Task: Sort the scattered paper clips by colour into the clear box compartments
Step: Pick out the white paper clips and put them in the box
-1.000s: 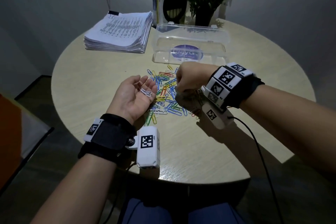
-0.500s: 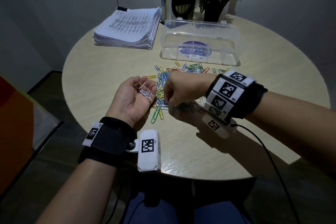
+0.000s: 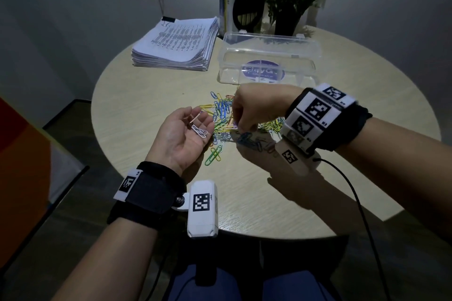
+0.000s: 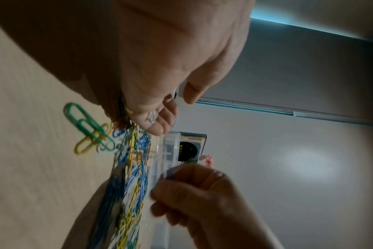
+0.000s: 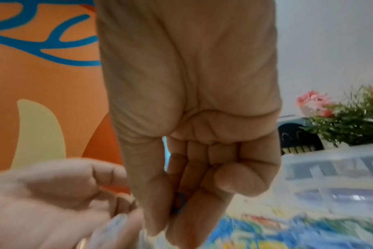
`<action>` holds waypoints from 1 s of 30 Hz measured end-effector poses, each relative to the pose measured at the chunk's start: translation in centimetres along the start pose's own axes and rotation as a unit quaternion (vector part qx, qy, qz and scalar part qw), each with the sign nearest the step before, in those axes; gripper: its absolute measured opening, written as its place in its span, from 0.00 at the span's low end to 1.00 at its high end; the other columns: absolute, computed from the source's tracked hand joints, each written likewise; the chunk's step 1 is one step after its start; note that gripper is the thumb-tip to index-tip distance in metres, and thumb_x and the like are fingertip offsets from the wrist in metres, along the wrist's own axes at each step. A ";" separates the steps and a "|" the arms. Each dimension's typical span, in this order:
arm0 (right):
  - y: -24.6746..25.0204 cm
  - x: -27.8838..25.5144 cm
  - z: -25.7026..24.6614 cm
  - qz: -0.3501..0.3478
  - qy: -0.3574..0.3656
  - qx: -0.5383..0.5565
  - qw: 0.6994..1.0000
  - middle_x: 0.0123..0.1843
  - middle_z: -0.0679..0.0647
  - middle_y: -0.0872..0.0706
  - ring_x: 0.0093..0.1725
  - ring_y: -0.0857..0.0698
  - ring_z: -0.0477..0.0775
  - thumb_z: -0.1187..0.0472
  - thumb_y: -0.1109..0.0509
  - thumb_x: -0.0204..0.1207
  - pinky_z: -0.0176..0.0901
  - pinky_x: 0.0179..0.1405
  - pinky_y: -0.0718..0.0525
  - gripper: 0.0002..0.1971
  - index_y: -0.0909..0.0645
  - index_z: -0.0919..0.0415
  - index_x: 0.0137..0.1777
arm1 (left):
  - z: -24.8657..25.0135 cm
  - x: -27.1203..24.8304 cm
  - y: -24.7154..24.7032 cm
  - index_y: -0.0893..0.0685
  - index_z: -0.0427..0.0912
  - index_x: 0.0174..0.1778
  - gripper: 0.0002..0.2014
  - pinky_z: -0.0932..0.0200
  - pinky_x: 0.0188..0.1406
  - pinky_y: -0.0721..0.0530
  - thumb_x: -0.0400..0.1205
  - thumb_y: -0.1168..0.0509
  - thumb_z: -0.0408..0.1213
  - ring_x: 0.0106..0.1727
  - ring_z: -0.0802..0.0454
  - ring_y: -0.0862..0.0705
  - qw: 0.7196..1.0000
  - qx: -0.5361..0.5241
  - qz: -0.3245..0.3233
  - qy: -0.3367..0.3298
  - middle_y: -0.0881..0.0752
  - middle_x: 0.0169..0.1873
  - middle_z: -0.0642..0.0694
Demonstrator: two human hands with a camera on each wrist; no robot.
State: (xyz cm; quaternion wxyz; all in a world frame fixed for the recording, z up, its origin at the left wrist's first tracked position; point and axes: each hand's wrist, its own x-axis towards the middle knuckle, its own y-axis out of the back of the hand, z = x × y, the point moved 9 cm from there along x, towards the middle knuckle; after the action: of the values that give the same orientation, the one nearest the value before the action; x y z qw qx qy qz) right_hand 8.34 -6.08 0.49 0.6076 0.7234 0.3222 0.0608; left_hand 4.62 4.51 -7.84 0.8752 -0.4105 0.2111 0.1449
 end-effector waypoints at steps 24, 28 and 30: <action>-2.0 -3.1 6.5 0.014 -0.058 -0.030 0.998 0.44 0.50 0.10 0.43 0.16 0.49 0.53 0.20 0.67 0.41 0.44 0.16 0.12 0.11 0.56 0.49 | -6.6 -2.1 -4.3 0.26 0.28 0.69 0.20 0.47 0.65 0.27 0.88 0.51 0.37 0.74 0.37 0.27 0.992 -0.011 -0.082 0.095 0.24 0.70 0.30; -2.5 -2.6 7.1 0.012 -0.055 -0.046 0.997 0.45 0.51 0.10 0.44 0.15 0.51 0.56 0.23 0.71 0.45 0.47 0.15 0.08 0.11 0.56 0.48 | -6.9 -2.2 -4.5 0.22 0.28 0.52 0.12 0.48 0.62 0.23 0.85 0.49 0.30 0.66 0.37 0.21 0.992 0.011 -0.083 0.097 0.21 0.65 0.30; -2.3 -2.7 7.2 0.010 -0.053 -0.038 0.998 0.45 0.52 0.10 0.44 0.16 0.51 0.56 0.25 0.72 0.43 0.44 0.16 0.08 0.11 0.57 0.49 | -6.9 -2.2 -4.4 0.22 0.27 0.56 0.13 0.48 0.61 0.23 0.85 0.48 0.30 0.69 0.37 0.22 0.992 0.011 -0.078 0.097 0.22 0.67 0.30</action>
State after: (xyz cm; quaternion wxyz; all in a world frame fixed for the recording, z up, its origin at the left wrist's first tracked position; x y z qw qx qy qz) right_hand 8.79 -13.42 -2.65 0.6503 0.7051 0.2800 0.0402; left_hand 2.86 -3.79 -7.79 0.8637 -0.4281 0.2637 0.0335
